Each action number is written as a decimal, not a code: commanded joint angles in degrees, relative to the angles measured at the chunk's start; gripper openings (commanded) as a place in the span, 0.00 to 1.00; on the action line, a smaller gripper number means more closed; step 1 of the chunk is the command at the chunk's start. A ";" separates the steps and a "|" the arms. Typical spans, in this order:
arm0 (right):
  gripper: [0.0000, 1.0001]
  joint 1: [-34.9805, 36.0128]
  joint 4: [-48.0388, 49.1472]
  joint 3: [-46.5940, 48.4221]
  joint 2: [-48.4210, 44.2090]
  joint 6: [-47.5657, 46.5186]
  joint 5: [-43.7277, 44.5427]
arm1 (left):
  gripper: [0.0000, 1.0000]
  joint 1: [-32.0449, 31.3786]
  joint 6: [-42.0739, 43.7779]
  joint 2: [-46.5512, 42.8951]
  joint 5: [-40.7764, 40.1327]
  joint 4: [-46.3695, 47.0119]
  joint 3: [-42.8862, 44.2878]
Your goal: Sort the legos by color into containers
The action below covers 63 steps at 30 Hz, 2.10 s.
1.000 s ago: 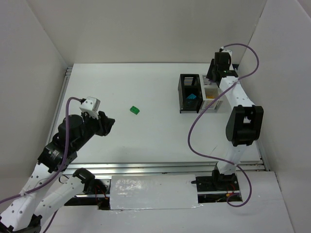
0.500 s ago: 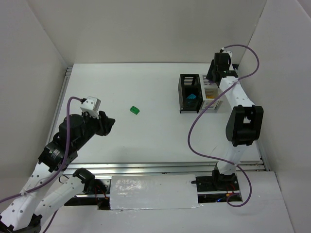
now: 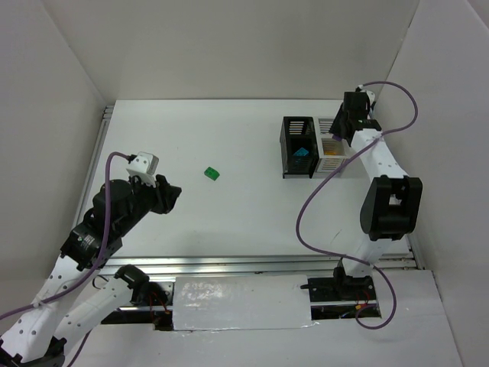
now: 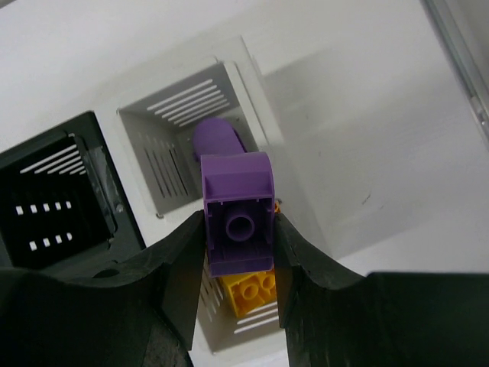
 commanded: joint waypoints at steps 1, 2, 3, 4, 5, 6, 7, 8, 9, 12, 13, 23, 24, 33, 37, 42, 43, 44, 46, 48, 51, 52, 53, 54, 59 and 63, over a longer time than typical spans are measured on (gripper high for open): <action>0.00 -0.02 1.56 -2.15 -4.47 1.86 -1.63 | 0.00 0.41 0.95 -0.59 0.53 3.29 0.21; 0.00 0.07 1.65 -2.32 -4.64 1.95 -1.71 | 0.00 0.49 0.95 -0.50 0.53 3.38 0.39; 0.00 0.07 1.65 -2.59 -4.91 1.95 -1.80 | 0.00 0.50 0.95 -0.42 0.62 3.20 0.39; 0.00 0.16 1.65 -2.50 -4.91 1.86 -1.89 | 0.00 0.50 0.95 -0.33 0.79 3.29 0.39; 0.00 0.07 1.04 -2.33 -4.91 2.03 -1.80 | 0.00 0.50 0.95 -0.24 0.88 3.20 0.39; 0.00 0.07 0.77 -2.07 -5.08 2.12 -1.80 | 0.00 0.41 0.95 -0.24 0.88 3.20 0.47; 0.00 0.16 0.59 -2.06 -5.08 2.12 -1.98 | 0.00 0.49 0.95 -0.24 0.79 3.11 0.47; 0.00 0.16 0.24 -1.98 -5.52 2.30 -2.50 | 0.00 0.50 0.95 -0.33 0.71 3.11 0.39; 0.00 0.07 0.33 -2.41 -5.70 2.47 -3.46 | 0.00 0.50 0.95 -0.41 0.71 3.29 0.47; 0.00 0.33 1.21 -3.03 -6.40 1.69 -8.81 | 0.00 0.50 0.95 -0.59 0.62 3.20 0.39; 0.00 0.77 1.12 -2.94 -6.40 1.25 -10.40 | 0.00 0.41 0.95 -0.59 0.62 3.20 0.39; 0.00 3.76 -0.64 -1.27 -5.00 -0.16 -12.96 | 0.00 0.58 0.95 -0.50 0.71 3.20 0.39; 0.00 3.67 -0.73 -1.18 -4.91 -0.16 -13.14 | 0.00 0.50 1.03 -0.33 0.79 3.20 0.39; 0.00 3.76 -0.81 -0.83 -4.64 -0.16 -12.44 | 0.00 0.58 0.95 -0.41 0.71 3.11 0.30; 0.00 3.76 -0.73 -0.66 -4.73 -0.16 -12.09 | 0.00 0.50 0.95 -0.33 0.71 3.20 0.39; 0.00 3.67 3.04 -1.53 -5.34 -2.09 -13.05 | 0.00 0.58 0.95 -0.15 0.97 3.29 0.39; 0.00 3.76 5.49 -2.23 -5.61 -3.23 -12.97 | 0.00 0.50 1.03 0.11 1.06 3.20 0.47; 0.00 3.76 6.47 -2.24 -5.61 -3.59 -12.62 | 0.00 0.58 0.95 0.03 1.14 2.94 0.56; 0.00 3.76 8.49 -2.24 -5.70 -4.81 -10.16 | 0.00 0.50 0.95 -0.50 1.06 2.76 0.48; 0.00 3.67 11.12 -2.15 -5.44 -6.04 -7.45 | 0.00 0.58 0.77 -1.81 0.36 2.85 0.12; 0.00 3.67 12.98 -0.31 -3.60 -7.19 -3.31 | 0.00 0.58 0.68 -2.61 -0.17 3.11 -0.05; 0.00 3.58 13.25 0.30 -2.98 -7.45 -2.51 | 0.00 0.50 0.77 -2.52 -0.09 3.11 0.03; 0.00 3.58 13.25 1.09 -2.97 -7.54 -1.64 | 0.00 0.50 0.86 -2.44 0.00 3.03 0.12; 0.00 3.67 13.77 1.97 -0.71 -8.07 -1.02 | 0.00 0.50 0.77 -2.17 0.26 2.94 0.12; 0.00 3.67 16.84 2.77 3.52 -8.77 2.24 | 0.00 0.50 0.86 -2.35 0.53 3.11 0.12; 0.05 3.67 17.47 4.79 6.95 -9.04 3.73 | 0.00 0.58 0.77 -2.61 0.53 3.11 0.04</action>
